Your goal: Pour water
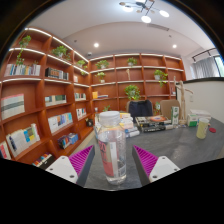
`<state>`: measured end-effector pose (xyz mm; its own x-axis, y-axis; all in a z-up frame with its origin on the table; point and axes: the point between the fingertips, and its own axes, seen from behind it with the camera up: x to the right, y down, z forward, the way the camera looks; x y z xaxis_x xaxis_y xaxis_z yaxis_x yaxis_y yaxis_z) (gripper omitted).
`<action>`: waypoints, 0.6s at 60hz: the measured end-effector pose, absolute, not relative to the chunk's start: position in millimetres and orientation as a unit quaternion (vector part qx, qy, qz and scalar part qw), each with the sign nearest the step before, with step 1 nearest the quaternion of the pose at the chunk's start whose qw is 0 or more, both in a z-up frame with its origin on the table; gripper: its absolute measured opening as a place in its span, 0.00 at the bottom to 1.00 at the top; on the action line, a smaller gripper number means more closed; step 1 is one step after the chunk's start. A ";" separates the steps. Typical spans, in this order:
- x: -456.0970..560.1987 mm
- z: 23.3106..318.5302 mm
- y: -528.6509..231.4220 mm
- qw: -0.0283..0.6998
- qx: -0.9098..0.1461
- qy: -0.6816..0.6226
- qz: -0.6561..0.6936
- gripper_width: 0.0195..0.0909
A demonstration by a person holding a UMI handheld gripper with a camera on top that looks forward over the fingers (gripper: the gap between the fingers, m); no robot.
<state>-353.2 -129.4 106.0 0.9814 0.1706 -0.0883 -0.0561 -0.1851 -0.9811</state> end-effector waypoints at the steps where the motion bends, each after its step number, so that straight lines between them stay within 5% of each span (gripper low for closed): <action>1: -353.9 105.3 -126.8 0.637 -0.765 -0.037 0.086 0.84; 10: -361.0 88.7 -103.5 0.631 -0.771 -0.055 0.065 0.82; 18: -358.3 81.5 -91.2 0.632 -0.772 -0.060 0.031 0.44; 28: -361.5 81.8 -87.5 0.637 -0.766 -0.076 0.030 0.23; 36: -354.8 84.3 -89.2 0.635 -0.769 -0.048 0.056 0.23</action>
